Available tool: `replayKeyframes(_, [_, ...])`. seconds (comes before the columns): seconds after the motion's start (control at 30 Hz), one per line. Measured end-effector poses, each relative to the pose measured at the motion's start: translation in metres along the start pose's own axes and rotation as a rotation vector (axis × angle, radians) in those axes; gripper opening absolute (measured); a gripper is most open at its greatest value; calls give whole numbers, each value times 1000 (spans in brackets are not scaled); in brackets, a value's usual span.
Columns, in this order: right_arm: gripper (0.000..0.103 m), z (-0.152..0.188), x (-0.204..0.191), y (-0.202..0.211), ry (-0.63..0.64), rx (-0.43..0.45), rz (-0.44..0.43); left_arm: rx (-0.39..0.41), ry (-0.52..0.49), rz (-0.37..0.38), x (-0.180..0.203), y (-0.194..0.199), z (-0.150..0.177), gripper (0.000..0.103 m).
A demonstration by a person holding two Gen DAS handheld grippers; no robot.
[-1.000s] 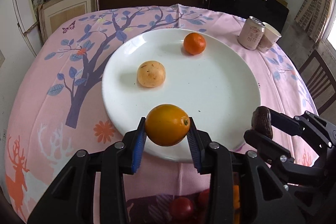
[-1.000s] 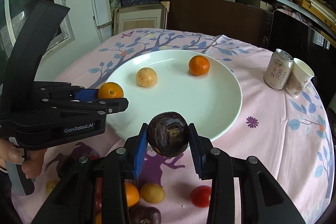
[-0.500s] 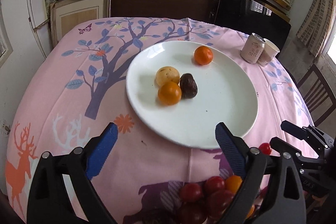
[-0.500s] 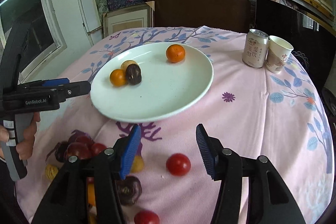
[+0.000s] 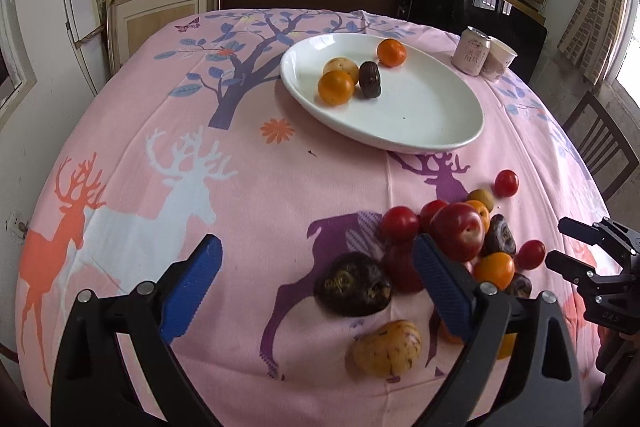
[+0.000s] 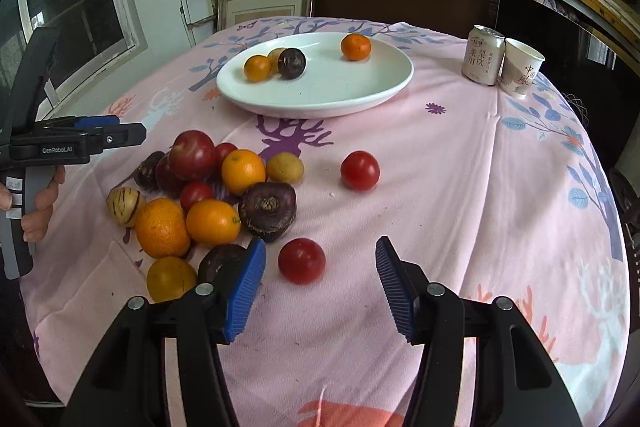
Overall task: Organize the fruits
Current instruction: 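Grasp a red tomato with the right gripper while the left grasps another striped pepino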
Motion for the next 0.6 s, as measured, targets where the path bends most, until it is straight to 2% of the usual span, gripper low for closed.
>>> replayKeyframes(0.1, [57,3,-3,-9,-4,-21,5,-13,-9,5,0,5,9,94])
replayKeyframes(0.2, [45,3,-4,-19,-9,-38,11,-10,-8,14,-2,11,16,94])
replayKeyframes(0.33, [29,3,-2,-28,-40,-44,-22,-20,-17,36,2,17,24,94])
replayKeyframes(0.47, [28,4,-2,-26,-49,-35,-27,-36,-65,59,15,18,34,94])
replayKeyframes(0.6, [28,5,4,-19,-71,-19,-25,-64,-131,41,29,10,45,94])
Point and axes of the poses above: each gripper's, at about its wrist camera, not at the fingertips, and y roughly against the way its jaws point, x to its right, z to its underside, the point moved 3 cm from there along -y, roughly the way its jaws point, and after that the axes turned 4 degrees about x, right-handed, at the moved point
